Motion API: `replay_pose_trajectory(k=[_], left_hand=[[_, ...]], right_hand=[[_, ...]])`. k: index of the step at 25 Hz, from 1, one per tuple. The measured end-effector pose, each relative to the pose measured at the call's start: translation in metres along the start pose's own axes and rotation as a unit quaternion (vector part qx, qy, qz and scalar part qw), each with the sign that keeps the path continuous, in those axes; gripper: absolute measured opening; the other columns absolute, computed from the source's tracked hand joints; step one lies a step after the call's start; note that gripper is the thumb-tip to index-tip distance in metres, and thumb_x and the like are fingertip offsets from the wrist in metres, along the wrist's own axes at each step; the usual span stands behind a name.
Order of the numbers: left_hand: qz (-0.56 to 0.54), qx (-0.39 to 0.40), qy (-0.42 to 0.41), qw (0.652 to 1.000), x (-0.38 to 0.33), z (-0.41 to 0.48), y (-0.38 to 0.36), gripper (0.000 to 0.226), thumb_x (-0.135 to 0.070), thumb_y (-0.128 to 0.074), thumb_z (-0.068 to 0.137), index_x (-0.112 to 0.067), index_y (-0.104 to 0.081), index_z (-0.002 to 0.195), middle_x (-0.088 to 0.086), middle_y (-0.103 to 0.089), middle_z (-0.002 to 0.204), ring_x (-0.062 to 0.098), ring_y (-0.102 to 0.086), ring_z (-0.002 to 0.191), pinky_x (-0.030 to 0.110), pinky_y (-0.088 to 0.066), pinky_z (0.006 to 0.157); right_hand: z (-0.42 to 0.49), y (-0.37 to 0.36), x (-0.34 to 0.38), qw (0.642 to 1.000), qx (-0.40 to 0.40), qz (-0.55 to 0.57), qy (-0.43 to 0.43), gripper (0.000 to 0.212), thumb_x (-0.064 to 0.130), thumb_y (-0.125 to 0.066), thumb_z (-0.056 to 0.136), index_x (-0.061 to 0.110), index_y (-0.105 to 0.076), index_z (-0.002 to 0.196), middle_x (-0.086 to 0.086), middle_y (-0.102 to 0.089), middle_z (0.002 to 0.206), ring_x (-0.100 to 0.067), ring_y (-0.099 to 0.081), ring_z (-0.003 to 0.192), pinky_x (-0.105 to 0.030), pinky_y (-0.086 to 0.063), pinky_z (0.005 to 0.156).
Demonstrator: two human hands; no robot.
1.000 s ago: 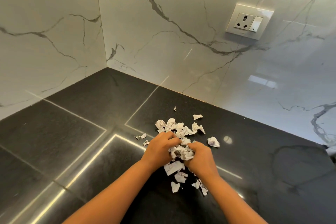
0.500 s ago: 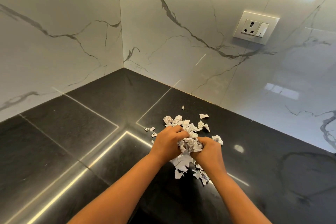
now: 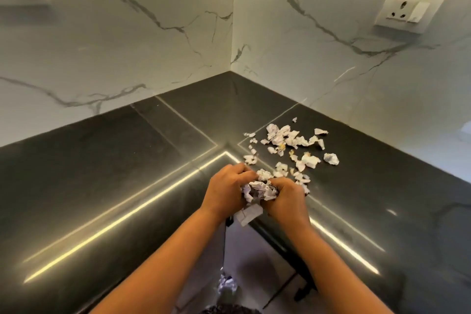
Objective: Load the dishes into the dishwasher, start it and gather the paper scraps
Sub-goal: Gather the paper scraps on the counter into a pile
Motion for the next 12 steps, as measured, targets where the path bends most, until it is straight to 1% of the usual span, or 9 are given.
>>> replay_pose_trajectory(k=[2,4,6,8,9,12], left_hand=[[0.017,-0.005,0.020,1.000,-0.003,-0.039,0.018,0.019,-0.033,-0.061,0.069,-0.029,-0.060,0.088,-0.005,-0.065,0.087,0.023,-0.061,0.069,0.032,-0.050,0.054],[0.042,0.004,0.045,0.998,-0.003,-0.079,0.037,0.025,-0.034,-0.066,0.065,-0.030,-0.060,0.088,-0.005,-0.065,0.089,0.022,-0.061,0.068,0.029,-0.049,0.053],[0.073,0.015,0.069,0.995,-0.005,-0.118,0.057,0.024,-0.039,-0.062,0.066,-0.028,-0.064,0.087,-0.007,-0.065,0.089,0.021,-0.060,0.066,0.023,-0.044,0.053],[0.094,0.022,0.089,0.991,-0.006,-0.154,0.073,0.027,-0.042,-0.053,0.069,-0.026,-0.068,0.084,-0.007,-0.065,0.087,0.019,-0.058,0.063,0.020,-0.039,0.053],[0.099,0.025,0.100,0.990,-0.006,-0.171,0.080,0.027,-0.042,-0.052,0.070,-0.025,-0.068,0.083,-0.007,-0.065,0.086,0.019,-0.057,0.062,0.020,-0.037,0.053],[0.105,0.041,0.123,0.986,-0.004,-0.231,0.100,0.017,-0.034,-0.061,0.069,-0.026,-0.068,0.082,-0.008,-0.064,0.084,0.019,-0.056,0.061,0.020,-0.037,0.052]], right_hand=[[-0.028,-0.020,0.008,0.999,0.025,0.034,-0.006,0.015,0.020,-0.077,0.066,0.023,-0.063,0.059,0.008,-0.057,0.058,-0.006,-0.053,0.054,-0.020,-0.038,0.050],[-0.057,-0.040,0.019,0.996,0.053,0.066,-0.011,0.010,0.021,-0.074,0.066,0.021,-0.065,0.062,0.004,-0.059,0.063,-0.013,-0.057,0.057,-0.025,-0.042,0.050],[-0.086,-0.061,0.033,0.994,0.071,0.081,-0.002,0.008,0.015,-0.076,0.067,0.015,-0.069,0.066,0.003,-0.059,0.065,-0.015,-0.058,0.059,-0.023,-0.042,0.052],[-0.114,-0.079,0.047,0.994,0.076,0.081,0.006,0.009,0.013,-0.079,0.066,0.013,-0.070,0.069,0.003,-0.059,0.064,-0.012,-0.056,0.059,-0.014,-0.037,0.052],[-0.128,-0.088,0.054,0.993,0.078,0.083,0.008,0.010,0.012,-0.080,0.065,0.012,-0.071,0.069,0.002,-0.060,0.065,-0.012,-0.055,0.060,-0.012,-0.036,0.053],[-0.177,-0.118,0.075,0.991,0.095,0.096,0.003,0.013,0.009,-0.081,0.064,0.012,-0.072,0.073,0.002,-0.061,0.068,-0.013,-0.056,0.062,-0.014,-0.039,0.055]])
Point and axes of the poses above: each hand's wrist, its own z-axis towards the middle knuckle, its own y-axis out of the back of the hand, x = y × z, the point moved 1 cm from there along z, towards the middle knuckle
